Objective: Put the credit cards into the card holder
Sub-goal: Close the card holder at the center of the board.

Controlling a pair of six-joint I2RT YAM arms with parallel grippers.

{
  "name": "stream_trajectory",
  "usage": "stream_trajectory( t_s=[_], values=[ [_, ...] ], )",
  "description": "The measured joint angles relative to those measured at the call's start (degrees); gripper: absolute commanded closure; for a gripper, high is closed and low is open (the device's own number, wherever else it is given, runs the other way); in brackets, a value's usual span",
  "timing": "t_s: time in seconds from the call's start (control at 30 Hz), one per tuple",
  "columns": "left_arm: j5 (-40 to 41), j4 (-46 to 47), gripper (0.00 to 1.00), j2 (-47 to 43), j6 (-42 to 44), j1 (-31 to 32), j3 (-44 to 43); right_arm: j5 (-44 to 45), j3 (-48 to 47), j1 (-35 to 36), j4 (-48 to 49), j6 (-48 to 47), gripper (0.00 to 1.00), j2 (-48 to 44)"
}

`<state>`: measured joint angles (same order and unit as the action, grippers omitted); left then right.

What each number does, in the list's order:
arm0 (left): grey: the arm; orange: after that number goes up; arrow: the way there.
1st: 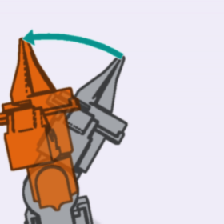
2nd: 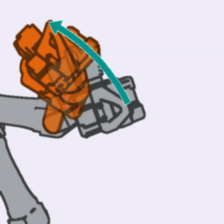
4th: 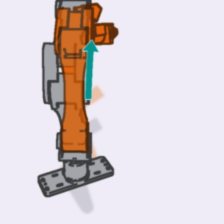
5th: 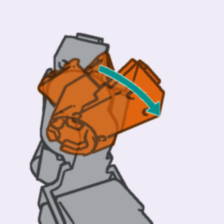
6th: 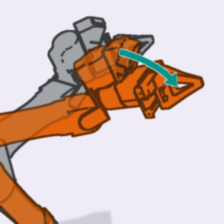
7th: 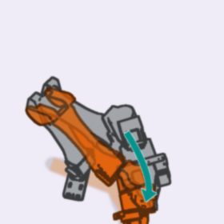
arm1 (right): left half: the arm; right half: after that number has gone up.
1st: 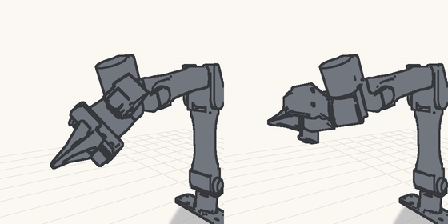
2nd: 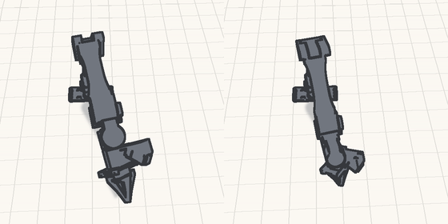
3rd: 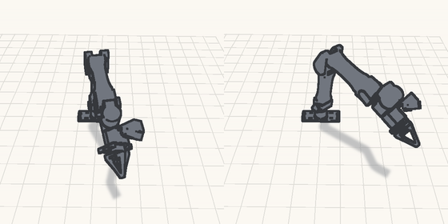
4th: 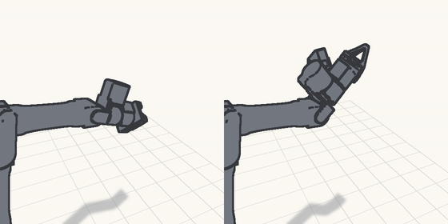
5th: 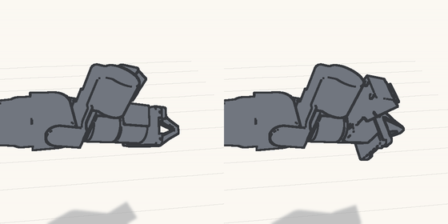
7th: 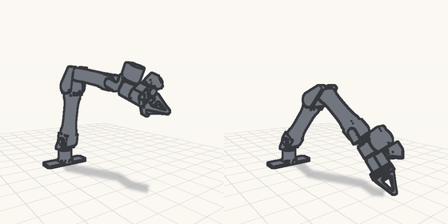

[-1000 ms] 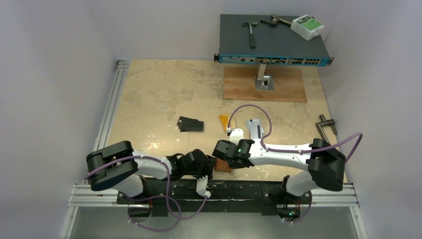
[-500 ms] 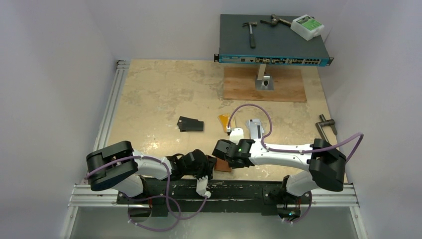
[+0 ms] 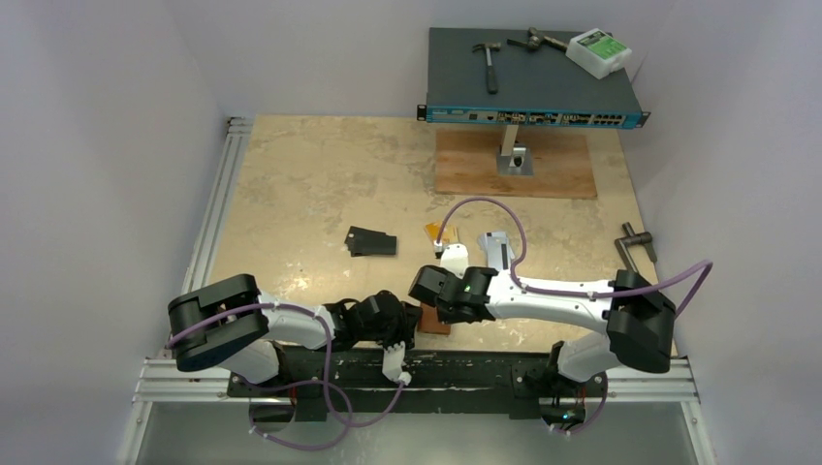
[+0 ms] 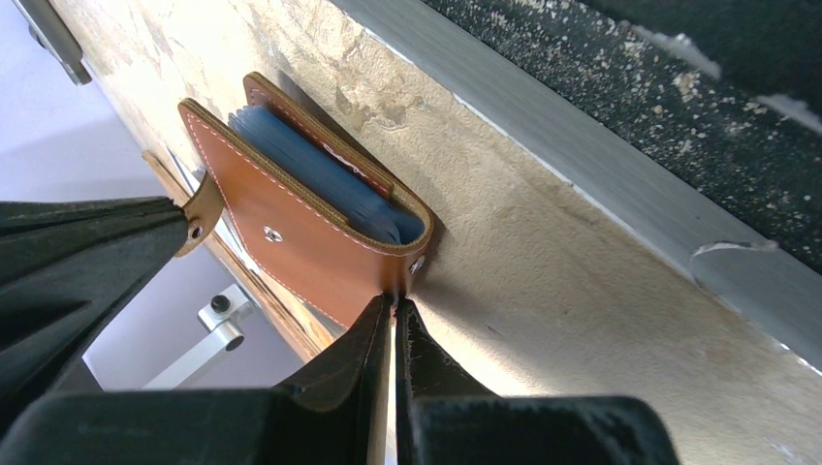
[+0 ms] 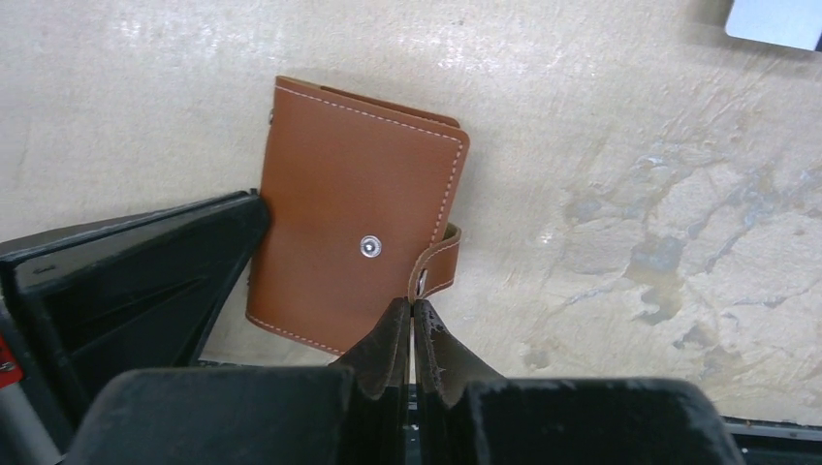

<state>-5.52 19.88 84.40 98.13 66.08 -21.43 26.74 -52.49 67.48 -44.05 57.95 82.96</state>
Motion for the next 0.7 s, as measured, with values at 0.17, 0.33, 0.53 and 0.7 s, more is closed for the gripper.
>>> stream_trajectory(
  t_s=[0.17, 0.33, 0.53, 0.7],
  values=[
    [0.04, -0.09, 0.97, -0.04, 0.0, 0.0, 0.0, -2.03, 0.0, 0.0, 2.49, -1.2, 1.0, -0.04],
    [0.04, -0.2, 0.97, -0.11, 0.02, 0.0, 0.0, -3.78, 0.0, 0.0, 4.98, -2.43, 1.0, 2.97],
    [0.11, -0.35, 0.97, -0.15, 0.02, 0.0, -0.09, -3.82, 0.2, -0.04, 5.99, -2.67, 1.0, 3.93],
    [0.13, -0.39, 0.97, -0.17, 0.02, 0.07, -0.11, -3.89, 1.33, -0.52, 7.54, -2.54, 1.0, 4.04]
  ],
)
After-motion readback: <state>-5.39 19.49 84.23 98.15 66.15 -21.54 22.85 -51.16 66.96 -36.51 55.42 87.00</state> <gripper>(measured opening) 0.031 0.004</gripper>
